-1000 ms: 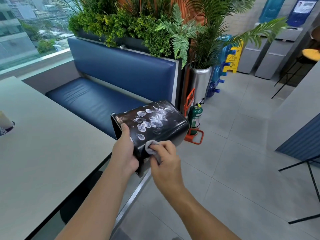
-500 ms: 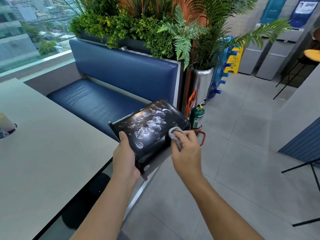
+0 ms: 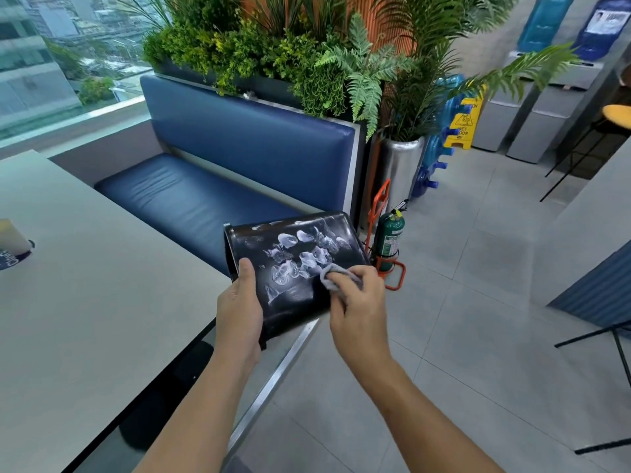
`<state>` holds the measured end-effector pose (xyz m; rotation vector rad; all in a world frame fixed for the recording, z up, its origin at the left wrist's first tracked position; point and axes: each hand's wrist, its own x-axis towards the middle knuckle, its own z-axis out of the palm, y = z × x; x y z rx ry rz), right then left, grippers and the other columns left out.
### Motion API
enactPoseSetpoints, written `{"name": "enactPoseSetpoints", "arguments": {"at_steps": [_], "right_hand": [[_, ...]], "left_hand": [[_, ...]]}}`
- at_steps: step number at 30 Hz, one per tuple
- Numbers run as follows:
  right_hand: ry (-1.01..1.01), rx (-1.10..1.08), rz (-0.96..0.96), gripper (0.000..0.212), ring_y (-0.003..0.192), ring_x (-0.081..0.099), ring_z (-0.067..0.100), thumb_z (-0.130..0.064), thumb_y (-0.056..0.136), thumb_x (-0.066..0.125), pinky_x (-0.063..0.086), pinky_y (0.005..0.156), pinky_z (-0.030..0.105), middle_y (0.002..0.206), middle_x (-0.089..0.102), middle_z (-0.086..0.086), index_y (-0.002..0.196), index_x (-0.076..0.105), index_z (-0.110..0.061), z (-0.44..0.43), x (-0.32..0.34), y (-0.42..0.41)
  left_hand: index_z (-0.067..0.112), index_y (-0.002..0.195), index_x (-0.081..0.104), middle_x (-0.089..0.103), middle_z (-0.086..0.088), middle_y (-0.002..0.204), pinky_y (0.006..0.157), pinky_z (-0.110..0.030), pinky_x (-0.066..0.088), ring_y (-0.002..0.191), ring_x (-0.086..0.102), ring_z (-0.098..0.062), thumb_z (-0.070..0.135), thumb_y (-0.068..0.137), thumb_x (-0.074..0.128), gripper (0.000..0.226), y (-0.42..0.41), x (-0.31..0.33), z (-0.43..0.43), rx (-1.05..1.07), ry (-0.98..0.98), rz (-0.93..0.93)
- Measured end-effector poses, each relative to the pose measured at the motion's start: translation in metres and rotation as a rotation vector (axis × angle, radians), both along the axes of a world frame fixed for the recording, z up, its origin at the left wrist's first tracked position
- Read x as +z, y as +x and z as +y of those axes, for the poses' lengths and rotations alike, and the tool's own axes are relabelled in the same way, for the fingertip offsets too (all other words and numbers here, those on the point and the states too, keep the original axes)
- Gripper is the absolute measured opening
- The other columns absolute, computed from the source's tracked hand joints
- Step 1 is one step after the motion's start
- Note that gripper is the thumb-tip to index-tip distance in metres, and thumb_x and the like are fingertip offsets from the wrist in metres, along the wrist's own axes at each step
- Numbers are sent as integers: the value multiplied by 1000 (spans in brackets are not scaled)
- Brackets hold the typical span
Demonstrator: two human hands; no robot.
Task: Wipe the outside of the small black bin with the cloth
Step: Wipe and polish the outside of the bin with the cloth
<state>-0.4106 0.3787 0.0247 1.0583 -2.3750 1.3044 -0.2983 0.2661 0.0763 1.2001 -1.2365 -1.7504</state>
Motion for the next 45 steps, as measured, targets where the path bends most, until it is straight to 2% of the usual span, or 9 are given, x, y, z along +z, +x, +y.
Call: {"name": "enactPoseSetpoints", "arguments": {"at_steps": [3, 6, 13, 18, 23, 31, 34, 39, 45], "right_hand": [[-8, 136, 45, 29, 99, 52, 23, 0, 91, 68, 50, 84, 37, 113, 54, 0, 117, 72, -11, -4, -7, 31], [55, 299, 90, 38, 97, 52, 23, 5, 87, 65, 50, 84, 35, 115, 57, 1, 119, 69, -14, -11, -9, 59], [-21, 117, -12, 31, 99, 52, 22, 3, 93, 65, 50, 86, 34, 112, 52, -2, 118, 71, -14, -11, -14, 26], [-8, 359, 134, 40, 96, 52, 24, 9, 85, 63, 50, 88, 34, 118, 60, 1, 120, 69, -9, -17, -6, 63], [-107, 285, 215, 22, 85, 47, 24, 1, 95, 56, 48, 78, 37, 104, 64, 0, 102, 74, -9, -38, 19, 42], [-118, 326, 210, 34, 88, 51, 27, 3, 90, 50, 50, 83, 33, 113, 63, -3, 112, 74, -7, -20, 3, 57], [-110, 312, 179, 30, 87, 49, 26, 5, 90, 52, 47, 82, 29, 108, 64, -3, 105, 74, -9, -28, 14, 50], [-114, 260, 160, 27, 86, 49, 27, 7, 89, 59, 45, 81, 26, 104, 66, 0, 103, 75, -9, -42, 34, 34], [-96, 304, 144, 32, 90, 52, 27, 11, 85, 59, 49, 82, 33, 107, 62, -4, 104, 72, -11, -18, 13, 50]], "left_hand": [[17, 115, 80, 83, -6, 109, 104, -58, 57, 108, 77, -33, 54, 109, 51, 47, -3, -7, -1, -28, -40, 42], [12, 128, 72, 81, -10, 119, 109, -57, 54, 114, 75, -35, 41, 113, 47, 41, -5, -10, -2, -59, 11, 94], [19, 112, 77, 83, -3, 107, 101, -57, 59, 104, 78, -28, 33, 115, 47, 33, 2, -19, -7, 73, -66, 84], [22, 109, 75, 82, 1, 102, 94, -47, 60, 96, 77, -21, 32, 115, 47, 31, 0, -25, 0, 22, -282, 11], [23, 87, 67, 71, 11, 80, 79, -36, 49, 78, 63, -10, 29, 115, 46, 35, 4, -24, 3, -54, -386, -40], [27, 92, 69, 74, 9, 86, 82, -43, 55, 82, 66, -13, 32, 114, 45, 33, 2, -15, 2, -20, -414, 8], [36, 79, 64, 66, 15, 77, 78, -42, 49, 75, 58, -10, 32, 112, 45, 38, 5, -16, 6, -24, -419, -7], [23, 97, 72, 74, 6, 93, 87, -40, 53, 88, 65, -13, 40, 106, 46, 32, 6, -17, 7, -3, -420, 0], [21, 90, 64, 70, 11, 80, 75, -34, 49, 77, 62, -11, 31, 115, 44, 34, 9, -18, 9, -8, -476, -112]]}}
